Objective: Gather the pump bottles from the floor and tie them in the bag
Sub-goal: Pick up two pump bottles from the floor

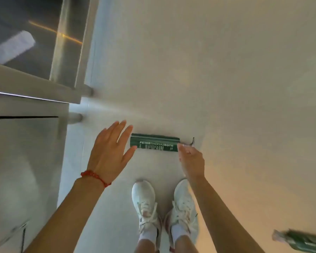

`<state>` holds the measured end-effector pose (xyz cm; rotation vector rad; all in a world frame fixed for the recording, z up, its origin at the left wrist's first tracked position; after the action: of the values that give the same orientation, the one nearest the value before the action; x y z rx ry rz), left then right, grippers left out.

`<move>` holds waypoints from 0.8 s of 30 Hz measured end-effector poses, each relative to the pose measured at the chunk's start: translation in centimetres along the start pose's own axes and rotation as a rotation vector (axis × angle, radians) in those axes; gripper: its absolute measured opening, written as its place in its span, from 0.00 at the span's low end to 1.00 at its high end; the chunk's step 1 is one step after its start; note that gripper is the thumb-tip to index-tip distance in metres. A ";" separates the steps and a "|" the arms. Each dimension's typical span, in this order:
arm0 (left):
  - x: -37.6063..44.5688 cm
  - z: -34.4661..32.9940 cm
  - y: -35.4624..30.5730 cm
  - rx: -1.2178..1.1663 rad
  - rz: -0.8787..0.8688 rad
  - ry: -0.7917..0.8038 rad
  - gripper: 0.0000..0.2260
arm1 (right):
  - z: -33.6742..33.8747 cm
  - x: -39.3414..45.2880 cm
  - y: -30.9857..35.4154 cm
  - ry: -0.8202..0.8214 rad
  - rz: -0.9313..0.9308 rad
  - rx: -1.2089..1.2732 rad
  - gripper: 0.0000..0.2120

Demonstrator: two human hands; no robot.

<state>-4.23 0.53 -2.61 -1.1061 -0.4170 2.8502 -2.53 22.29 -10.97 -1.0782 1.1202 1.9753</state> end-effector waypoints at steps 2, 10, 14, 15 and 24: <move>1.0 -2.5 0.7 0.002 0.010 0.006 0.34 | -2.3 2.0 -2.2 0.064 -0.228 0.196 0.18; 2.8 -9.0 2.4 0.015 0.033 -0.030 0.29 | -8.1 8.7 -5.6 0.031 -0.534 0.993 0.25; 3.1 -9.9 2.8 0.026 0.035 -0.044 0.26 | -9.0 10.2 -5.7 -0.061 -0.487 1.042 0.24; 3.1 -9.8 2.8 0.034 0.031 -0.048 0.26 | -8.9 10.3 -5.8 -0.076 -0.459 1.036 0.21; 0.8 -3.0 -1.2 0.077 -0.010 -0.055 0.26 | -0.8 3.8 -4.4 0.009 -0.042 0.846 0.09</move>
<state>-2.87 2.53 -4.92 -1.0114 -0.3123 2.8668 -0.52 23.95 -16.17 -0.6317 1.6870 1.2278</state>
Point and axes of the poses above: each hand's wrist, its own x-axis towards the middle knuckle, its own z-axis out of the back of the hand, y = z × x, the point moved 5 cm from there along x, towards the middle knuckle, and after that the axes turned 10 degrees about y, right-handed, at the moved point
